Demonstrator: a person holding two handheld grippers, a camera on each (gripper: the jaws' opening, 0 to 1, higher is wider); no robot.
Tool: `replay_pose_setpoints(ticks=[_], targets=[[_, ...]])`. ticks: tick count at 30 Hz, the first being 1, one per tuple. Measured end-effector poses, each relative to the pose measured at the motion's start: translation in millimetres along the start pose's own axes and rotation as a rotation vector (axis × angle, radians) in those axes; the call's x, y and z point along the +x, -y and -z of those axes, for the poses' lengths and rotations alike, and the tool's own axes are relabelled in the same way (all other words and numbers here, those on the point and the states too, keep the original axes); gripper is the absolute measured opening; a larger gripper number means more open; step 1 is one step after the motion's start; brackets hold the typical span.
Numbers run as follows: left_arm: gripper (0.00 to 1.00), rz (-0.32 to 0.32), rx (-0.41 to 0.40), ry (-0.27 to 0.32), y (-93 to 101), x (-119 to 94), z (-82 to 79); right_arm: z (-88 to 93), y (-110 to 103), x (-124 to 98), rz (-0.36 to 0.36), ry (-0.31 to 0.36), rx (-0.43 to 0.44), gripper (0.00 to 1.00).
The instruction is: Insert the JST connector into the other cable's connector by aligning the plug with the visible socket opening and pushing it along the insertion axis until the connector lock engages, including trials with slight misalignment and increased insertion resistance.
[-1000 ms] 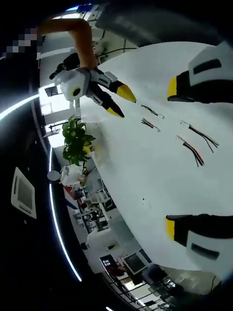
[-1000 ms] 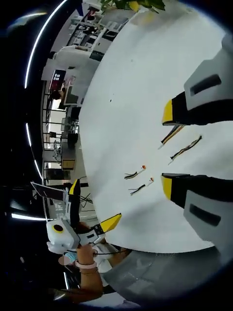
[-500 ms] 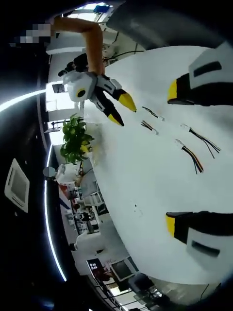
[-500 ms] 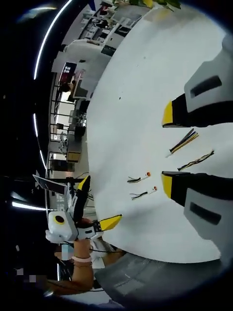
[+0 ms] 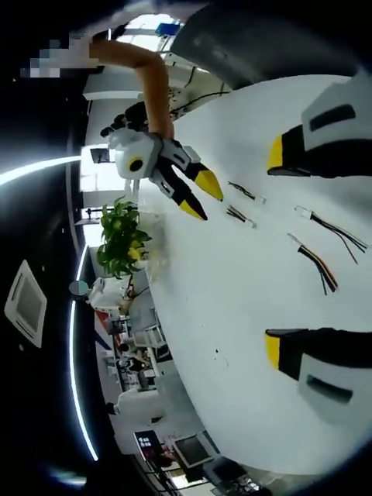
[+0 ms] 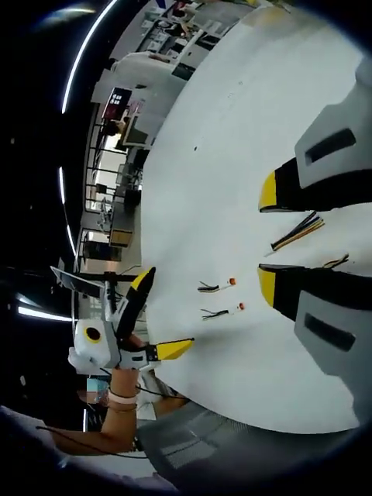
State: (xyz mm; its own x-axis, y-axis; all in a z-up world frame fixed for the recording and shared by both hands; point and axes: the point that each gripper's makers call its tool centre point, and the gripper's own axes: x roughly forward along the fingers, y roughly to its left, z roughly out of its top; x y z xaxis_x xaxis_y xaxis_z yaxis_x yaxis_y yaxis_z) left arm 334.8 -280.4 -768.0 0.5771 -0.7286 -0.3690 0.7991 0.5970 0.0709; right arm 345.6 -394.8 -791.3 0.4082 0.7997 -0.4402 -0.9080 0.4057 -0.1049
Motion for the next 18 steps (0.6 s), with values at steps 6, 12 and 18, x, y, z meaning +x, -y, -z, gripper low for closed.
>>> replay_pose_setpoints(ticks=[6,12,18], targets=[[0.72,0.030,-0.026,-0.020,3.5,7,6.9,4.3,2,9,-0.034,0.018,0.005,0.23],[0.68,0.062,-0.040,-0.032,1.7,13,20.0,8.1,0,15,-0.080,0.040,0.028,0.18],[0.49,0.132,-0.013,-0.015,6.1,16,23.9,16.8,6,18,-0.093,0.048,0.036,0.16]])
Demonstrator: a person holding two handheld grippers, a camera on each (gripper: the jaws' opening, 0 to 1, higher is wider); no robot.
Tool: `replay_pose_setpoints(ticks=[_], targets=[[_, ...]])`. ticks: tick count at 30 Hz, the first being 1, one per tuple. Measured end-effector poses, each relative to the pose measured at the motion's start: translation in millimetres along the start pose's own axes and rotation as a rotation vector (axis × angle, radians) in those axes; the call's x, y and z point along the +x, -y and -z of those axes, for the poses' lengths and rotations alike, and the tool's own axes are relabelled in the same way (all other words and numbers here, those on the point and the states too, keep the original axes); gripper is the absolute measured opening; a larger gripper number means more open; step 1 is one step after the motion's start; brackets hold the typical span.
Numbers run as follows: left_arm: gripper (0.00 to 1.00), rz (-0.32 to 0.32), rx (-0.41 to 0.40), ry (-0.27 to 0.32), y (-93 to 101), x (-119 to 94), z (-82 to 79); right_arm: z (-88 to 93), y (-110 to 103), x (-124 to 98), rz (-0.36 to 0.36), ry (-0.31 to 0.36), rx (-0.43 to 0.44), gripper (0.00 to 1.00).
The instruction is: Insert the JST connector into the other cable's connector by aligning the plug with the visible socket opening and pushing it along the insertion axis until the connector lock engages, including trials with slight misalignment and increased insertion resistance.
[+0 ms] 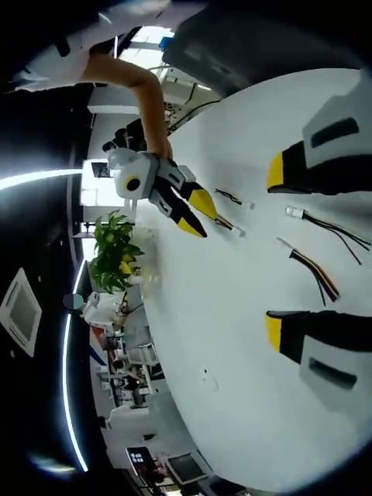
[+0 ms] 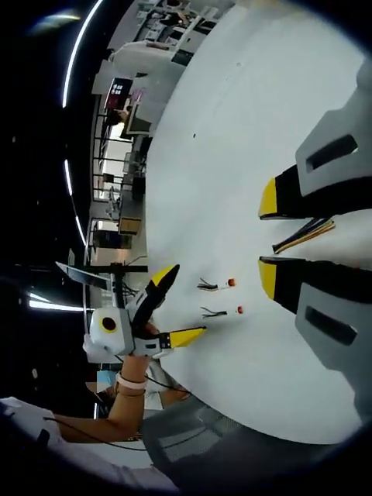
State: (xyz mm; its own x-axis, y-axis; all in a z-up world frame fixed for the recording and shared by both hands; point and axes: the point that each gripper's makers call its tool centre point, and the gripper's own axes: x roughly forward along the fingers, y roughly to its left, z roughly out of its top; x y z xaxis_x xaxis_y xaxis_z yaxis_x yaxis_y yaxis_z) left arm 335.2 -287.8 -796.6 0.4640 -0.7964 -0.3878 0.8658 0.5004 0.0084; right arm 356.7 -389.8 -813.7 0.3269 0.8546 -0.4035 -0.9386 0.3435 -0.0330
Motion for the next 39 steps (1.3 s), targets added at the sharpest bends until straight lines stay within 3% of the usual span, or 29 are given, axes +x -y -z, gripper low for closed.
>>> replay_pose_setpoints(ticks=[4,20,24,26,39], targets=[[0.42,0.017,0.007,0.015,0.9,3,-0.6,-0.3,-8,1,-0.064,0.025,0.002,0.16],[0.38,0.062,0.014,-0.009,-7.2,19,16.7,15.4,-7,11,-0.112,0.009,0.008,0.13],[0.24,0.093,0.030,0.005,-3.8,21,17.8,20.3,-6,14,-0.120,-0.001,0.008,0.13],[0.27,0.090,0.018,-0.003,-5.2,23,20.8,21.7,-6,15,-0.121,-0.003,0.007,0.13],[0.24,0.119,0.005,-0.029,5.3,29,29.7,25.0,-3,20,-0.121,0.003,-0.001,0.10]])
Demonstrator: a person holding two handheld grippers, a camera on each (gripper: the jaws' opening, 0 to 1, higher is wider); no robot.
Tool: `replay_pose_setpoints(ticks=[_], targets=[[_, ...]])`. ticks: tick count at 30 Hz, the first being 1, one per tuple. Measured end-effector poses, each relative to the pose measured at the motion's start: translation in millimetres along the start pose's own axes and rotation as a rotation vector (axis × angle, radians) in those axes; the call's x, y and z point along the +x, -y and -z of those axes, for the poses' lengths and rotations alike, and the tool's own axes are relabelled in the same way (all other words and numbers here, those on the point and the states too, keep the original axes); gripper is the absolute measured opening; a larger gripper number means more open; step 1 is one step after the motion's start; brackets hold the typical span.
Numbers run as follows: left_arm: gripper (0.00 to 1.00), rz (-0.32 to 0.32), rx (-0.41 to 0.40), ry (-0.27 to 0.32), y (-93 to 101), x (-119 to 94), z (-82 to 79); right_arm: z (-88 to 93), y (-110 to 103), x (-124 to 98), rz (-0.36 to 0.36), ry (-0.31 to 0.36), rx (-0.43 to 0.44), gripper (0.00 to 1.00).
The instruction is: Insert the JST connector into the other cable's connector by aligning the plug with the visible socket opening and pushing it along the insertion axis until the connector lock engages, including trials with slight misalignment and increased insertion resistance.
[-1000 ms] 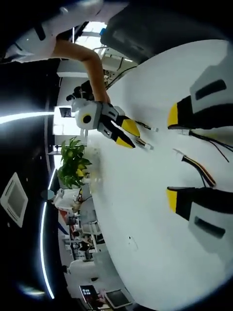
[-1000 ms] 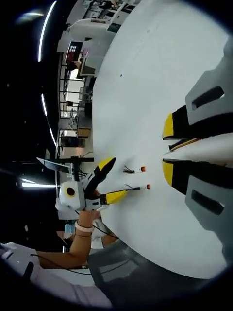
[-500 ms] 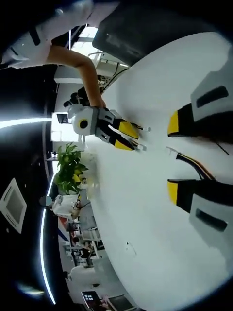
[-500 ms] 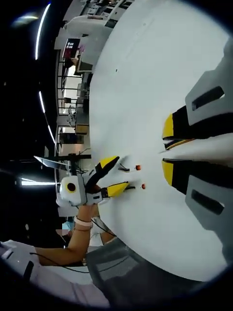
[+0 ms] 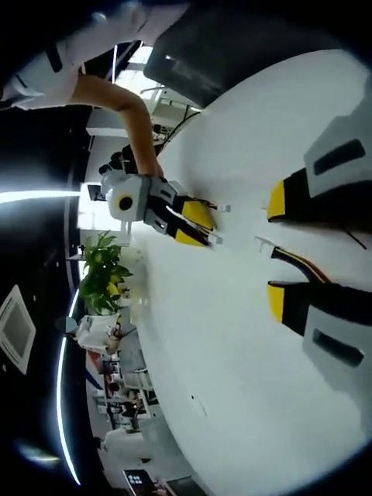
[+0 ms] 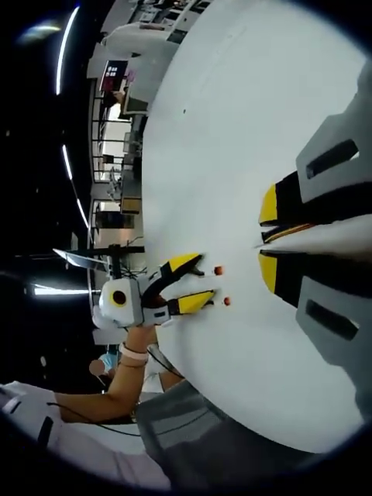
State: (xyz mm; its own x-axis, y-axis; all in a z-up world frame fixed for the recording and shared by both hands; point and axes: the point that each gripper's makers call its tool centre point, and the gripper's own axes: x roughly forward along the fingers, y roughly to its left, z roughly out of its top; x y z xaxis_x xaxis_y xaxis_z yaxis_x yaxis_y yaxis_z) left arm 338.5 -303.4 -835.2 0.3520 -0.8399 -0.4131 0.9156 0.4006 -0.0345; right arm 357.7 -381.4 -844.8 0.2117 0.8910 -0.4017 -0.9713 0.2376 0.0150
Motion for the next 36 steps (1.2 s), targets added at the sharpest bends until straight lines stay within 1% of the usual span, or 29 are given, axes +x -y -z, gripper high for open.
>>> replay_pose_setpoints(ticks=[4,9,11,13,14,17,22,25,27,32,36], targets=[[0.22,0.010,0.013,0.004,0.4,1,1.2,5.1,3,2,0.007,-0.003,-0.006,0.10],[0.21,0.020,0.032,0.000,3.4,3,3.3,2.9,-2,4,-0.009,0.003,-0.017,0.08],[0.21,0.023,0.035,0.007,4.3,4,1.4,2.9,-4,5,-0.016,0.001,-0.021,0.09],[0.19,0.026,0.061,0.011,4.6,4,0.0,1.5,-4,6,-0.016,0.002,-0.030,0.08],[0.19,0.031,0.056,0.011,5.9,4,-0.1,1.4,-5,7,-0.017,0.001,-0.037,0.07],[0.15,0.037,0.094,0.020,6.4,3,-1.9,0.4,-6,8,-0.021,0.004,-0.048,0.05],[0.11,0.053,0.101,0.028,5.2,2,-1.2,-1.0,-8,8,-0.027,0.010,-0.053,0.05],[0.07,0.072,0.110,0.034,7.1,2,-0.8,-1.8,-8,7,-0.028,0.011,-0.058,0.05],[0.02,0.085,0.109,0.035,7.9,1,0.2,-2.2,-8,7,-0.028,0.012,-0.060,0.05],[0.01,0.088,0.112,0.042,6.5,1,0.9,-3.1,-10,8,-0.031,0.024,-0.048,0.05],[0.01,0.091,0.116,0.045,4.2,1,3.0,-3.5,-12,7,-0.033,0.023,-0.056,0.05]])
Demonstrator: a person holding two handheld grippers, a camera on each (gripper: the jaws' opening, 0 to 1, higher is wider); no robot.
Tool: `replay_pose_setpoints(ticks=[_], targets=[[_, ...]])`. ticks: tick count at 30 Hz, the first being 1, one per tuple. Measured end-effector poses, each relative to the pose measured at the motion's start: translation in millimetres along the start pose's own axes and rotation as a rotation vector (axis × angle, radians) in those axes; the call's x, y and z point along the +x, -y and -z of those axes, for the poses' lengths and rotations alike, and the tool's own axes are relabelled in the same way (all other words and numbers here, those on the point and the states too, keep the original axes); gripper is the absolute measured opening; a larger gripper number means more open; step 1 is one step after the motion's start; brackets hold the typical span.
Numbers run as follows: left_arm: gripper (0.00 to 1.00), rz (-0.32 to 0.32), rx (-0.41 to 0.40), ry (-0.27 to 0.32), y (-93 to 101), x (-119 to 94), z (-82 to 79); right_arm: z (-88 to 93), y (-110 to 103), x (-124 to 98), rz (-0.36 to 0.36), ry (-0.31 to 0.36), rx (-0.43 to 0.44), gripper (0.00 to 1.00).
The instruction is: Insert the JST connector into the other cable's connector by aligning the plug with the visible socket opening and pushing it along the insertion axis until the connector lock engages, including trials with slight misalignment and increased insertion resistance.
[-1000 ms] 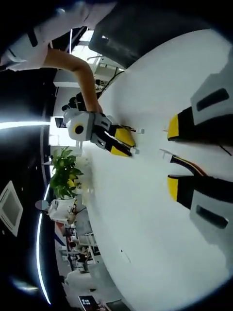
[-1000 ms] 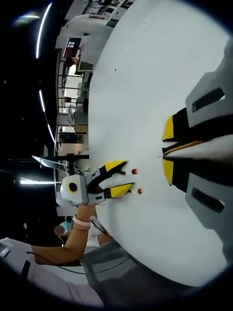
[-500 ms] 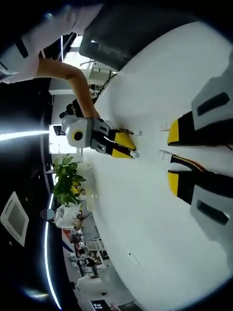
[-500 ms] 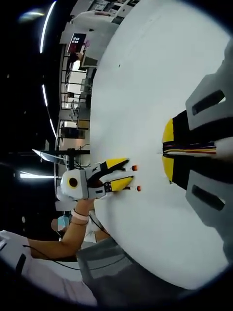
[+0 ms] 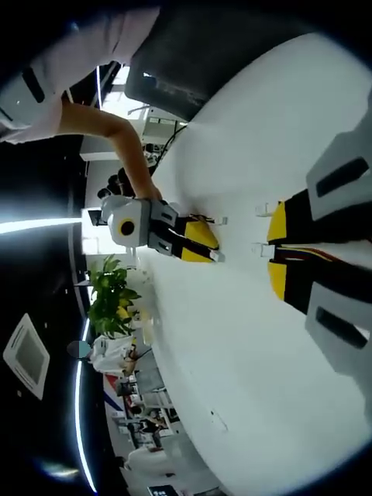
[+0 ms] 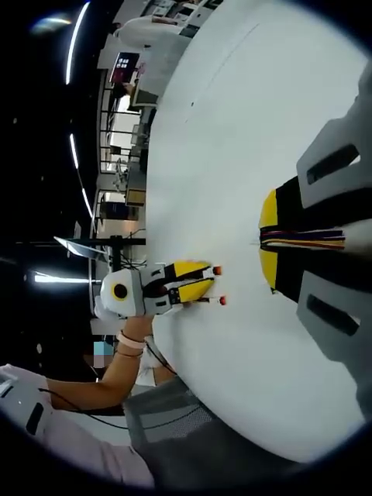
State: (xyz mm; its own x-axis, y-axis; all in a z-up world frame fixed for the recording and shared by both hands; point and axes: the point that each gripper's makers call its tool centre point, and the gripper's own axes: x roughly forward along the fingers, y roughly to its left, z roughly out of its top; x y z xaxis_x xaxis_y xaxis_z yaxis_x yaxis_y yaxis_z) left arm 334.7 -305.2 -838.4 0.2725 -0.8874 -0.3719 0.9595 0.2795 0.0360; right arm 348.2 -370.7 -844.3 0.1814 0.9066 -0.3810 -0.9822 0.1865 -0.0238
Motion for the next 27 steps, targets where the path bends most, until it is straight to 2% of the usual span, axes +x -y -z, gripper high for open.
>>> replay_pose_setpoints(ticks=[8,12,18,27], targets=[[0.01,-0.009,-0.017,0.000,-5.3,1,3.0,-2.2,-3,1,-0.001,-0.005,-0.012,0.04],[0.01,-0.018,-0.042,0.010,-7.9,4,2.7,-7.6,-5,5,0.005,-0.007,-0.047,0.04],[0.01,-0.009,-0.018,-0.002,-6.1,8,0.2,-16.9,-11,8,-0.036,0.021,-0.044,0.04],[0.01,0.025,0.004,-0.004,2.0,10,-7.3,-14.9,-23,19,-0.105,0.011,-0.056,0.04]])
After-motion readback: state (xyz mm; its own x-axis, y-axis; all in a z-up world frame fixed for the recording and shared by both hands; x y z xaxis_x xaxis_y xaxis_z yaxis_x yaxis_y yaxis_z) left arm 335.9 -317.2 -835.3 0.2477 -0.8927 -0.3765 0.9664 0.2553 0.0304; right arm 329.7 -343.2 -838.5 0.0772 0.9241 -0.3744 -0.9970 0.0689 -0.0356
